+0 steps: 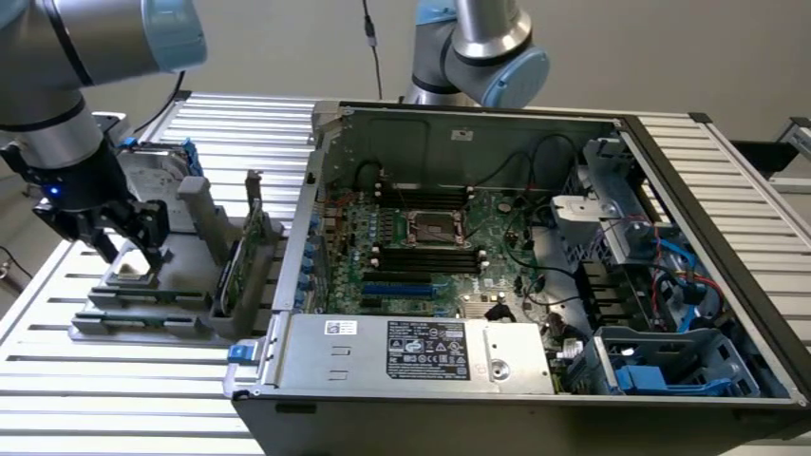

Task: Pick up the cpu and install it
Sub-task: 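Pick up the cpu and move it towards the insertion slot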

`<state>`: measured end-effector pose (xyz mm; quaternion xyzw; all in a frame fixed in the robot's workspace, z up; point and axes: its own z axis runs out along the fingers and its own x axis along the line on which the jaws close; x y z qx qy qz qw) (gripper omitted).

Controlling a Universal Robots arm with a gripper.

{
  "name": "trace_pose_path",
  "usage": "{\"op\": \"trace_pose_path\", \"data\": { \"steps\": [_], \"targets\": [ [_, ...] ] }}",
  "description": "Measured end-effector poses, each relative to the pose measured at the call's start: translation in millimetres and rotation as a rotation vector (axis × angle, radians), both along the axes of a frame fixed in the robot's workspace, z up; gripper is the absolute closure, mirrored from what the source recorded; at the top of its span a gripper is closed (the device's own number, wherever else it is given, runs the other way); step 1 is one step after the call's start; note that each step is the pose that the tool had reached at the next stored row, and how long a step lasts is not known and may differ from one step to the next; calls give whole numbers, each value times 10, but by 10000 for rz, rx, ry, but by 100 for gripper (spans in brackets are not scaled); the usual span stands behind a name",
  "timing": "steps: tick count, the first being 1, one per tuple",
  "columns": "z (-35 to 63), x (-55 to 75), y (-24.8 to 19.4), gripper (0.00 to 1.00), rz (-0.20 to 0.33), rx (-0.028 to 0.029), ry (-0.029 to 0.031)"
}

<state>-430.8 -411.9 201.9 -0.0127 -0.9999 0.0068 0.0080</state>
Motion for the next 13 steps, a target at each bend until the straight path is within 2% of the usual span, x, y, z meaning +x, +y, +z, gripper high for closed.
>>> {"op": "trace_pose_path", "data": {
  "steps": [4,9,13],
  "targets": [
    [-13,-3,0,38,22,17,-27],
    [-34,-32,0,38,28,70,-52],
    [-68,-36,0,38,54,111,-110]
  ]
}}
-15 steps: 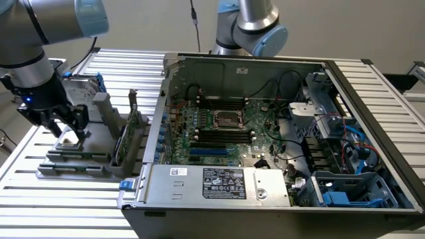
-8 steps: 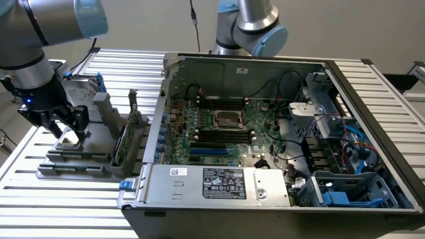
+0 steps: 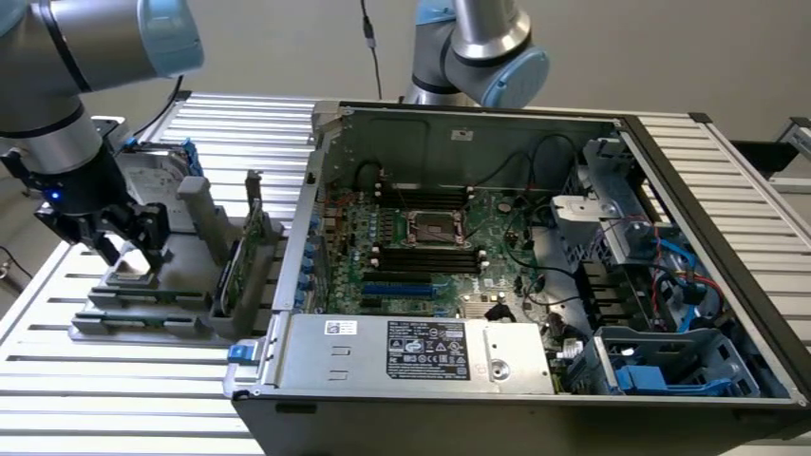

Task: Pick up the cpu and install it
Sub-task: 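Pick up the cpu and move it towards the insertion slot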

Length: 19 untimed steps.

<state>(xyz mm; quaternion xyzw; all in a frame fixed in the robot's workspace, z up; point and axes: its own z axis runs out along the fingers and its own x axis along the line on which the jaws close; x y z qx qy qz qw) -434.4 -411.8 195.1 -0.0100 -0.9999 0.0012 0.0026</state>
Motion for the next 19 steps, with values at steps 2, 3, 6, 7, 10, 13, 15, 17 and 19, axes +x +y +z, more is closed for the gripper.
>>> {"op": "trace_pose_path", "data": {
  "steps": [2,3,6,7,10,13,15,17,19],
  "targets": [
    [-12,-5,0,38,10,34,-17],
    [-14,-8,1,38,14,51,-17],
    [-21,-19,0,38,31,113,-17],
    [-25,-24,0,38,34,131,-17],
    [-30,-29,-3,38,38,164,-17],
    [-38,-29,-14,38,42,169,-17],
    [-47,-29,-23,38,44,169,-16],
    [-58,-29,-28,38,44,170,-19],
    [-71,-29,-30,38,46,170,-22]
  ]
}}
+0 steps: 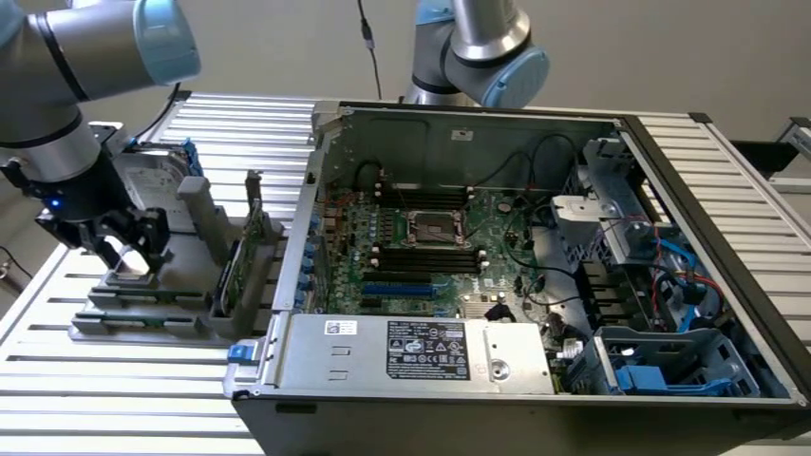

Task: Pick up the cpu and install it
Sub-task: 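Pick up the cpu and move it towards the insertion slot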

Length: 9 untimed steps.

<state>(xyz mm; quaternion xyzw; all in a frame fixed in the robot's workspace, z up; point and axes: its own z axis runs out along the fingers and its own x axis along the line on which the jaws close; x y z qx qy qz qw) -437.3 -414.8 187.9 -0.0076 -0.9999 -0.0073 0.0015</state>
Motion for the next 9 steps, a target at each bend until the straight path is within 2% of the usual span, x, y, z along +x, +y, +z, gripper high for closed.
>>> {"op": "trace_pose_path", "data": {
  "steps": [9],
  "targets": [
    [-20,1,0,38,12,13,-6]
  ]
}}
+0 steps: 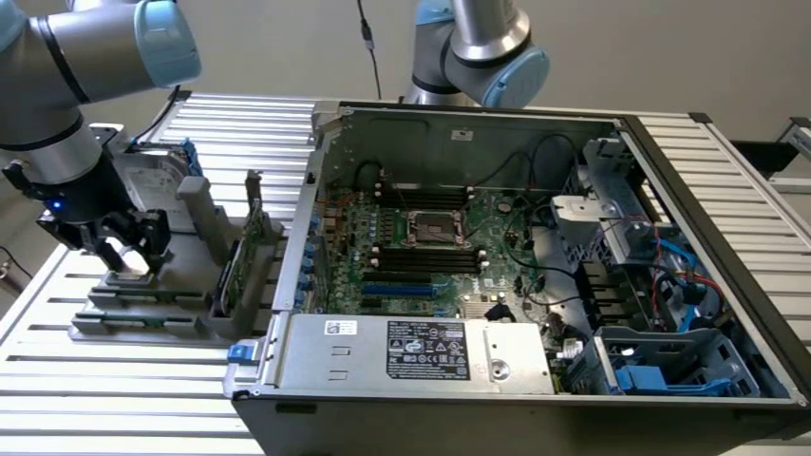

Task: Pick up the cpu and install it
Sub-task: 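Pick up the cpu and move it towards the insertion slot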

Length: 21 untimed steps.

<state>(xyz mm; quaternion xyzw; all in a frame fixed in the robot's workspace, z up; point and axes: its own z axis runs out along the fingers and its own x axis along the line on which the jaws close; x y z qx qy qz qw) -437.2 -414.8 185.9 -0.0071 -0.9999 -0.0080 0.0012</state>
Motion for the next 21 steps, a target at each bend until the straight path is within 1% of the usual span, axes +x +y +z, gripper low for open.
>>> {"op": "trace_pose_path", "data": {
  "steps": [5,10,13,17,19,21],
  "targets": [
    [0,1,0,38,2,49,0],
    [0,1,0,38,2,138,0],
    [0,1,-1,38,1,184,16],
    [0,0,-3,38,1,214,67],
    [-1,0,-4,38,0,216,77],
    [-5,1,-15,38,1,216,79]
  ]
}}
